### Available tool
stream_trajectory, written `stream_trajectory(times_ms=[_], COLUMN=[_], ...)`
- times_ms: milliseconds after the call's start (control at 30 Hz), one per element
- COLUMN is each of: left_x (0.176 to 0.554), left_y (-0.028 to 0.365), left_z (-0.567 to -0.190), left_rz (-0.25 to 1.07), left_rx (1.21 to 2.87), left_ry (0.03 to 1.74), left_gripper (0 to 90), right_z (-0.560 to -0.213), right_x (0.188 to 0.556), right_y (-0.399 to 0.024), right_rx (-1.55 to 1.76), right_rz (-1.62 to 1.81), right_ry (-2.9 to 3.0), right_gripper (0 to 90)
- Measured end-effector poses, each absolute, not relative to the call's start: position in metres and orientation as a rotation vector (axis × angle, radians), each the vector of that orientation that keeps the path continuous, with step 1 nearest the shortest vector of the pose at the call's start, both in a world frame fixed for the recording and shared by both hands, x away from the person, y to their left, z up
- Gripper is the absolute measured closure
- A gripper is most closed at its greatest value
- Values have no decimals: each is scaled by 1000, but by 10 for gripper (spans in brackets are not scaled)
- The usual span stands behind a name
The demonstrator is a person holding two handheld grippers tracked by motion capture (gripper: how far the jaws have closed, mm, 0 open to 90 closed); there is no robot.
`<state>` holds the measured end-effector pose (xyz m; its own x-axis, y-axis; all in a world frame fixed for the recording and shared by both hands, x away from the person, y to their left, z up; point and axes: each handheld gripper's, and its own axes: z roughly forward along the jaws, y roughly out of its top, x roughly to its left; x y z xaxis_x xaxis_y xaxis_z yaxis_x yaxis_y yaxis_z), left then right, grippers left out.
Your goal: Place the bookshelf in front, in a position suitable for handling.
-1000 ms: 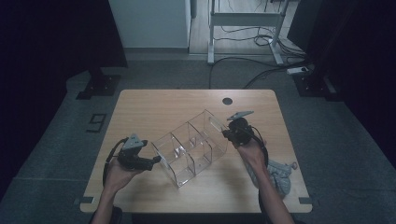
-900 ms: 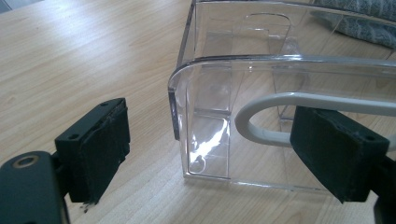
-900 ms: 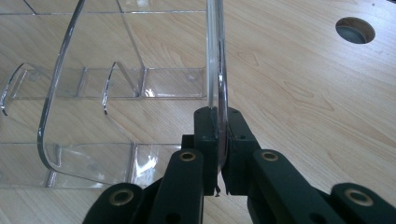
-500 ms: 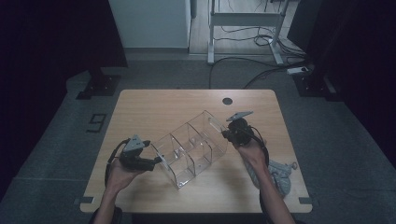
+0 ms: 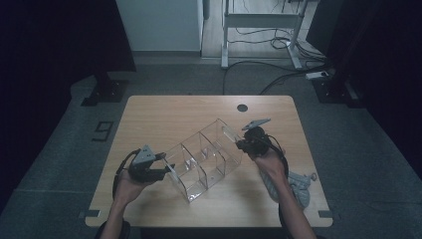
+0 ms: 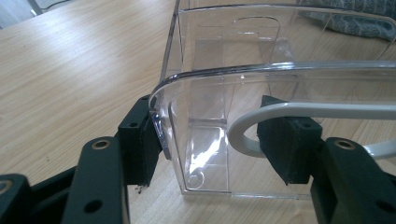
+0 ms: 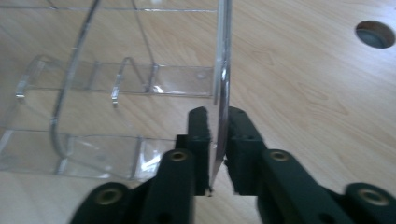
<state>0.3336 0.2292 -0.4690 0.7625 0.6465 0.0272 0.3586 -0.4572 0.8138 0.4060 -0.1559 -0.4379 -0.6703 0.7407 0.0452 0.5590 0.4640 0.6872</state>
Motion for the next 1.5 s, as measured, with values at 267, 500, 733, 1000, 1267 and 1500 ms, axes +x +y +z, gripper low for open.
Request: stream_trajectory(times_ms=[267, 500, 733, 1000, 1267, 1500], left_x=[327, 320, 312, 309, 307, 306], left_y=[227, 226, 230, 231, 231, 232], left_z=[-468, -469, -469, -470, -470, -471], left_rz=[438, 443, 434, 437, 437, 435], left_rx=[2092, 2078, 2060, 2048, 2041, 2034], left_ry=[786, 814, 828, 839, 848, 852], left_gripper=[414, 416, 432, 434, 435, 436], right_z=[-423, -416, -424, -444, -467, -487], right_x=[394, 380, 365, 349, 339, 334], right_y=[-172, -187, -208, -236, -249, -258], right_rx=[1121, 1127, 1195, 1316, 1346, 1360], right_rz=[1009, 988, 940, 890, 843, 789], right_ry=[2446, 2453, 2472, 2450, 2462, 2475], right_gripper=[562, 422, 344, 281, 284, 299])
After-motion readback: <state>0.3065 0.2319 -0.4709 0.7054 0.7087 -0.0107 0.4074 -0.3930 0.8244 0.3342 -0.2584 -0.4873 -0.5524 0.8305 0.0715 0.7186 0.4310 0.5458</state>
